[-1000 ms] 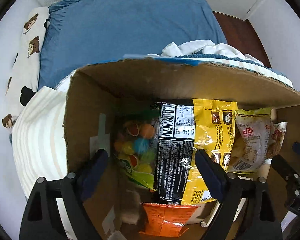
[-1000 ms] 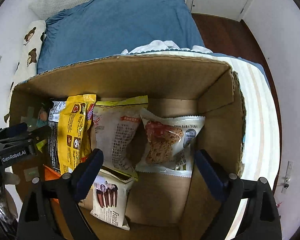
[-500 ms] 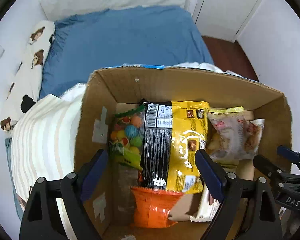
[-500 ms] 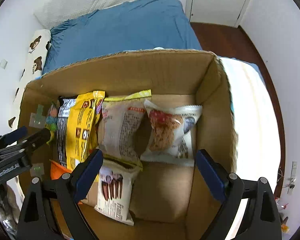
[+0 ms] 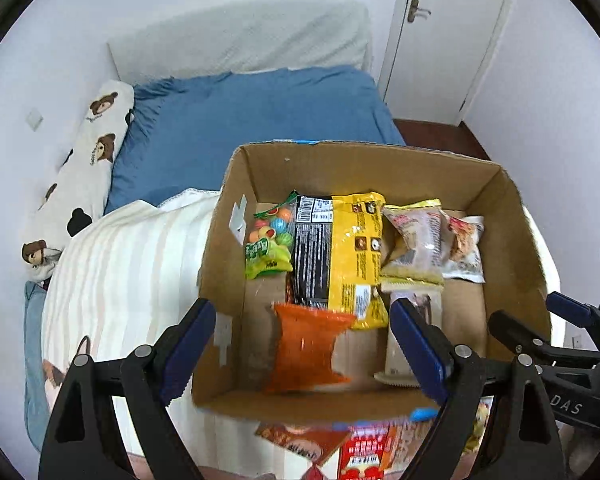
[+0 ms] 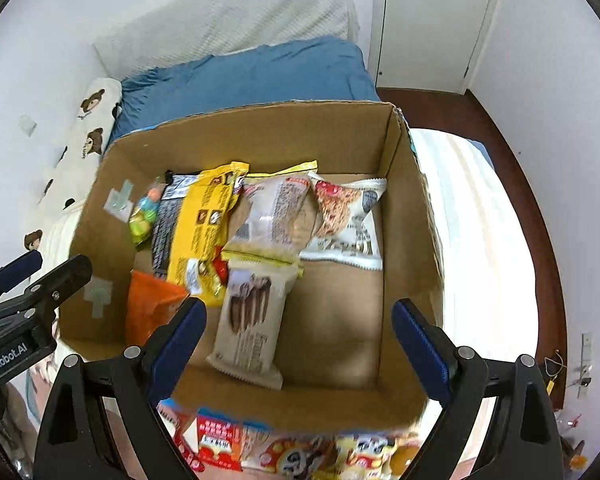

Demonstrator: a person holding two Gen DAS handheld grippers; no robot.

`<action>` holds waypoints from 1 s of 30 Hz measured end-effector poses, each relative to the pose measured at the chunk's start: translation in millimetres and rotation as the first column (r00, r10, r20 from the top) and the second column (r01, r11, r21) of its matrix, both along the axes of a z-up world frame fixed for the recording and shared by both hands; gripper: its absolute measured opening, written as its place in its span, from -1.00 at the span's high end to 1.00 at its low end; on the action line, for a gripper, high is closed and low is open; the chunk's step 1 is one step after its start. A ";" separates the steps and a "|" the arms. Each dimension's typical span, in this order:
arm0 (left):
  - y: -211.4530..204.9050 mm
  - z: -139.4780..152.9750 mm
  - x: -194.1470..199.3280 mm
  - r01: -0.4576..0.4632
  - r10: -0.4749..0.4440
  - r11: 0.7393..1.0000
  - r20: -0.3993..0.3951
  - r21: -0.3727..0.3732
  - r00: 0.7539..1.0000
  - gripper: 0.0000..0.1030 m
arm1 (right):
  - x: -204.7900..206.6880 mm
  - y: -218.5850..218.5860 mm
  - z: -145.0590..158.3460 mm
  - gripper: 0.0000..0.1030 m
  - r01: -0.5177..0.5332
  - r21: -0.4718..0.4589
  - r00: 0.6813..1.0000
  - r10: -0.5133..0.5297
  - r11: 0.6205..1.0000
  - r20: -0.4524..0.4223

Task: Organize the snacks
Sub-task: 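Withdraw both tools from the box toward the remaining snacks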

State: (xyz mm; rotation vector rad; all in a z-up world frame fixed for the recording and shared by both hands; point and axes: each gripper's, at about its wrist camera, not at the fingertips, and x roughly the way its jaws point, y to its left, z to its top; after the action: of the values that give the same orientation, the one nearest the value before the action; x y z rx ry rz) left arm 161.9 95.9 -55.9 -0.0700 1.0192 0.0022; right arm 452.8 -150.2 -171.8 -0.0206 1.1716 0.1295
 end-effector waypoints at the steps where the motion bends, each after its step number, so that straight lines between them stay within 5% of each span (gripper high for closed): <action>1: -0.2 2.9 -6.1 -0.002 0.002 1.000 0.008 0.004 1.000 -0.74 | -5.9 -0.3 3.3 -0.86 0.000 0.006 1.000 0.000 1.000 0.006; 21: 0.8 47.3 -120.1 -0.021 0.026 0.999 0.135 -0.044 0.990 -0.73 | -124.2 -1.7 80.5 -0.86 -0.020 0.052 0.980 0.009 0.998 0.197; 26: 5.5 32.8 -138.1 -0.038 0.042 0.998 0.102 -0.043 0.994 -0.74 | -143.0 -11.1 69.3 -0.86 -0.002 0.095 0.987 -0.013 0.996 0.158; 30: 5.7 -3.6 -145.7 -0.045 0.045 0.999 0.015 -0.027 0.999 -0.73 | -153.8 -23.6 29.6 -0.86 0.038 0.137 0.998 -0.044 0.990 0.040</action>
State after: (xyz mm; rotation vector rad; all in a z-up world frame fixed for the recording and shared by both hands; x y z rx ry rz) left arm 16.2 101.6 -59.4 -0.1168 1.0017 0.0292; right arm 299.0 -173.8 -142.3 0.1205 1.1174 0.1719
